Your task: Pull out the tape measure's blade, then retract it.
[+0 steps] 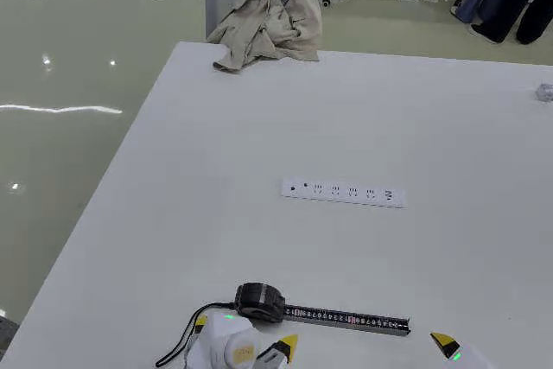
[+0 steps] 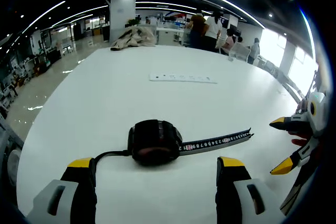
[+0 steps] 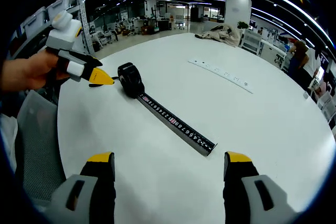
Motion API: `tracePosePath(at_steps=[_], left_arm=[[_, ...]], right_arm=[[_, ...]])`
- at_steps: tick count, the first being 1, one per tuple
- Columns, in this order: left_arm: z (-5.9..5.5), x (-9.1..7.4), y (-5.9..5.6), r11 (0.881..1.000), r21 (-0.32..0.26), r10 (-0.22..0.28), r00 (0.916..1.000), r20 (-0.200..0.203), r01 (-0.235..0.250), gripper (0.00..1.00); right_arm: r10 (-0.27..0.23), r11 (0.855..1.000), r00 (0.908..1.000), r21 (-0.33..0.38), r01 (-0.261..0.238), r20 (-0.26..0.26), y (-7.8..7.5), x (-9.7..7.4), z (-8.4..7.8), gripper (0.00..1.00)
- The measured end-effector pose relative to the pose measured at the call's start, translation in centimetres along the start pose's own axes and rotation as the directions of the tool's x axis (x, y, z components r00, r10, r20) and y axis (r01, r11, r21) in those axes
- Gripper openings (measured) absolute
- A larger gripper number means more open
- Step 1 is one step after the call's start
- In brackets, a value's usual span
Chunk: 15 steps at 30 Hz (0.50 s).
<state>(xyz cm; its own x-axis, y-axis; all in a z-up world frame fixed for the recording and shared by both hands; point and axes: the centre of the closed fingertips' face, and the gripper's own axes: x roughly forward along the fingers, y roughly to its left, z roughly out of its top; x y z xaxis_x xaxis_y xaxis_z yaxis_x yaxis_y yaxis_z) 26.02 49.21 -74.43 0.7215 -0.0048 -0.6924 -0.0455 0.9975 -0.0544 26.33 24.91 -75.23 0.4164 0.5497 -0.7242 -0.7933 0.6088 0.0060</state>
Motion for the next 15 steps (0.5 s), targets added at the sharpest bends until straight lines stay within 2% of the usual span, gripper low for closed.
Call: tracePosePath(at_steps=[6, 15], left_arm=[[0.0, 1.0, 0.2, 0.999, -0.031, 0.009, 0.9999, -0.01, -0.009, 0.93], [0.3, 2.0, 0.6, 0.999, -0.039, 0.023, 0.9996, -0.017, -0.024, 0.92]], right_arm=[[0.023, 0.999, 0.9995, -0.04, -0.023, -0.02, -0.5, 1.0, -0.2, 0.85], [0.048, 0.995, 0.9979, -0.091, -0.052, -0.044, -1.3, 2.1, -0.2, 0.8]])
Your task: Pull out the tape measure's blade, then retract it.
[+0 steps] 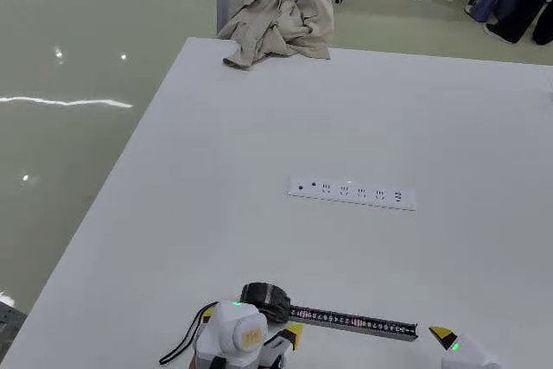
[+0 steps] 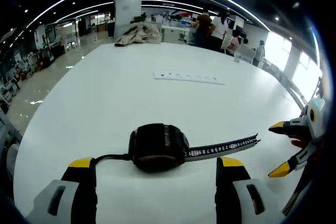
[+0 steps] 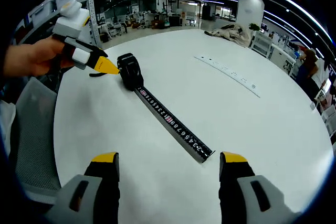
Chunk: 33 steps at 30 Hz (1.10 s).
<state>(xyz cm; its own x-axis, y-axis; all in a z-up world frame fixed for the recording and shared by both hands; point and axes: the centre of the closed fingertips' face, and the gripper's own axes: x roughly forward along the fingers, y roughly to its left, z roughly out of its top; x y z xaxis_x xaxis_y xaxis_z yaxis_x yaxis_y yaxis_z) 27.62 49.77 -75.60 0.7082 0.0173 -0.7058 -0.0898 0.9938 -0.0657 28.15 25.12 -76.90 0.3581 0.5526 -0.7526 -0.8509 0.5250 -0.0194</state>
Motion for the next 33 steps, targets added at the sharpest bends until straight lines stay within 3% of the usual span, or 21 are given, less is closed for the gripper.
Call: tracePosePath(at_steps=[7, 19, 23, 33], left_arm=[[0.0, 0.5, 0.1, 1.0, -0.02, 0.003, 1.0, -0.007, -0.004, 0.9], [0.1, 2.3, -0.1, 0.999, -0.043, 0.003, 1.0, -0.008, -0.003, 0.88], [0.1, 2.7, -0.1, 0.999, -0.042, 0.006, 0.9999, -0.015, -0.007, 0.88], [0.1, 3.6, 0.3, 0.999, -0.048, 0.007, 0.9996, -0.028, -0.008, 0.86]], right_arm=[[0.03, 0.996, 0.9992, -0.081, -0.033, -0.027, -0.4, 1.1, -0.3, 0.77], [0.064, 0.985, 0.9915, -0.155, -0.081, -0.114, -2.5, 3.2, -1.8, 0.67], [0.066, 0.983, 0.9909, -0.163, -0.085, -0.117, -3.2, 3.5, -1.5, 0.64], [0.087, 0.964, 0.9807, -0.235, -0.128, -0.175, -4.5, 4.5, -1.9, 0.56]])
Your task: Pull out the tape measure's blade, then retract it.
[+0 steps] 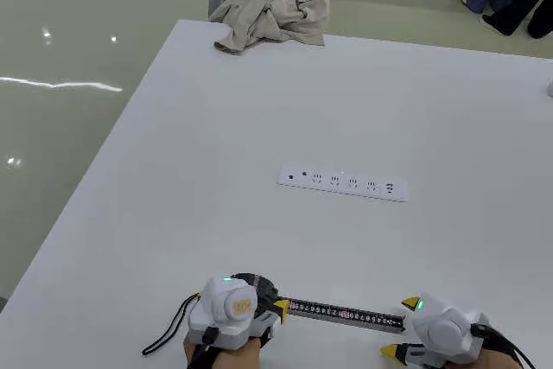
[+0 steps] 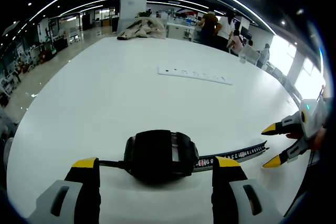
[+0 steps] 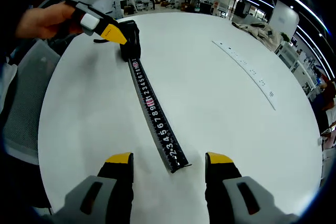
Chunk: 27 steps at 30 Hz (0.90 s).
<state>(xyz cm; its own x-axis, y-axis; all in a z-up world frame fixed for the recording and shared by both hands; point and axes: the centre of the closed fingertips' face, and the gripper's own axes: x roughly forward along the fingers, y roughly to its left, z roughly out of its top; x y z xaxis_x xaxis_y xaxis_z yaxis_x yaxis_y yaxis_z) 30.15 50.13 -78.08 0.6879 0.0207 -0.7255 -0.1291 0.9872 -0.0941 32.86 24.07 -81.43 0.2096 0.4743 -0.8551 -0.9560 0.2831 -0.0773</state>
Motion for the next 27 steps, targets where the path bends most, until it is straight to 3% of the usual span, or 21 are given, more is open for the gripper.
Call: tracePosePath(at_steps=[13, 27], left_arm=[[0.0, 0.6, 0.4, 1.0, -0.009, 0.008, 0.9999, -0.01, -0.008, 0.83], [0.0, 1.1, 0.5, 0.999, -0.044, 0.014, 0.9998, -0.013, -0.015, 0.8]], right_arm=[[0.057, 0.992, 0.9957, -0.105, -0.064, -0.073, -1.1, 0.0, -1.0, 0.46], [0.128, 0.959, 0.9795, -0.232, -0.162, -0.156, -1.0, 0.3, -1.3, 0.39]])
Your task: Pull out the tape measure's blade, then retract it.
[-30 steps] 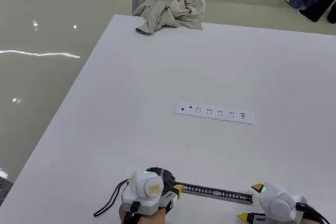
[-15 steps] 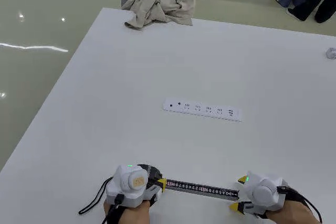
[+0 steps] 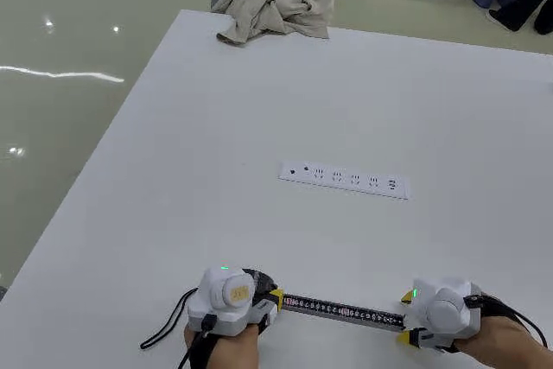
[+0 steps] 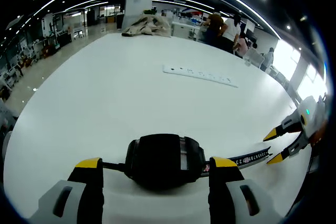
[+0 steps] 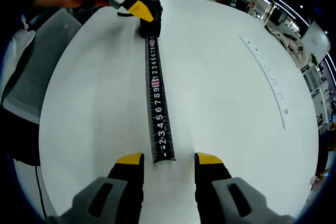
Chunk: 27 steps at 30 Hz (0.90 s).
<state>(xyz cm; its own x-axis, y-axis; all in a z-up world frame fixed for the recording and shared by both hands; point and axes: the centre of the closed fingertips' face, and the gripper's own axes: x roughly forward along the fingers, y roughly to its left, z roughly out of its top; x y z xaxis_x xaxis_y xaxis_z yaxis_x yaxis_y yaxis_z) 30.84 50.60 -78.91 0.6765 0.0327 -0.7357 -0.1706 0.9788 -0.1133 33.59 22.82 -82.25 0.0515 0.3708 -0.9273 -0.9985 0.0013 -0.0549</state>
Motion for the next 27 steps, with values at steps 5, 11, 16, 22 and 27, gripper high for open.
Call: tracePosePath(at_steps=[5, 11, 16, 22, 27], left_arm=[[-0.19, 0.18, 0.02, 1.0, 0.001, 0.002, 1.0, -0.002, -0.002, 0.78], [-0.18, 0.34, -0.15, 1.0, -0.002, -0.004, 1.0, 0.003, 0.004, 0.76], [-0.08, 0.45, -0.24, 1.0, -0.002, -0.005, 1.0, 0.005, 0.005, 0.74], [-0.09, 0.61, -0.29, 1.0, -0.004, -0.002, 1.0, 0.003, 0.002, 0.73], [-0.05, 0.59, -0.49, 1.0, -0.005, -0.003, 1.0, 0.004, 0.003, 0.71]], right_arm=[[0.02, 1.0, 0.9997, -0.024, -0.021, -0.011, -0.01, 0.05, -0.09, 0.35], [0.05, 0.998, 0.9987, -0.03, -0.05, -0.011, 0.12, 0.21, -0.14, 0.32], [0.066, 0.997, 0.9977, -0.031, -0.066, -0.015, 0.19, 0.27, -0.27, 0.29], [0.07, 0.997, 0.9974, -0.036, -0.071, -0.018, 0.01, 0.34, -0.42, 0.24], [0.077, 0.996, 0.9969, -0.045, -0.077, -0.019, 0.13, 0.32, -0.26, 0.22]])
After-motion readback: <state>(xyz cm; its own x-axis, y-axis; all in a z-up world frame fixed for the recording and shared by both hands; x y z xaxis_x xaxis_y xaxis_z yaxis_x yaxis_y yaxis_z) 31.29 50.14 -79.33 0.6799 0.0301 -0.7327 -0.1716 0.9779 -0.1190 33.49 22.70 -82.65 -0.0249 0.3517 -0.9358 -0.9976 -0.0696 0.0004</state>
